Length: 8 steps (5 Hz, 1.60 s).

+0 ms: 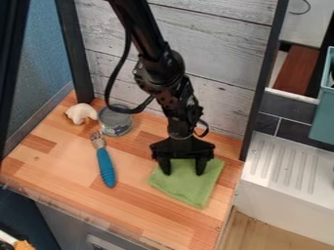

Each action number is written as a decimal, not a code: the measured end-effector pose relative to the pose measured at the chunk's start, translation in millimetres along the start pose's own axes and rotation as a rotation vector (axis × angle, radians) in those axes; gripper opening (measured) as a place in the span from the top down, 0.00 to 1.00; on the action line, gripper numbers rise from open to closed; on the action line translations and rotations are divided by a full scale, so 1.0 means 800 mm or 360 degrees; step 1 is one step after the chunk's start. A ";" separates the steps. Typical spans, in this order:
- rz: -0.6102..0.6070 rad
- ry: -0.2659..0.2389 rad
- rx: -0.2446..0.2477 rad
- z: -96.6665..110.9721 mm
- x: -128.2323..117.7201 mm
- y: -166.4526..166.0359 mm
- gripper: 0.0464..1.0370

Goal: Moved the green cloth to the upper right side of the table

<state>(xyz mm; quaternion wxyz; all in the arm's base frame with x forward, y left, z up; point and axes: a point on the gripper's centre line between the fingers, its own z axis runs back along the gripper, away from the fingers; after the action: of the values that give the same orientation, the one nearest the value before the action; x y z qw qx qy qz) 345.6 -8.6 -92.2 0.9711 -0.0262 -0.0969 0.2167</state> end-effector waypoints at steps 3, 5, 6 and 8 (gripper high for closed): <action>0.0059 -0.0011 -0.0065 -0.006 0.046 -0.024 0.04; 0.0069 0.0010 -0.0133 -0.004 0.048 -0.030 0.04; 0.0078 -0.0002 -0.0137 0.005 0.047 -0.025 0.04; 0.0093 -0.0066 -0.0196 0.044 0.055 -0.019 0.04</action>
<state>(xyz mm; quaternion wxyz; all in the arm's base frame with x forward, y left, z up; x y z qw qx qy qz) 383.9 -3.3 -48.7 0.9587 -0.0842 -0.1292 0.2390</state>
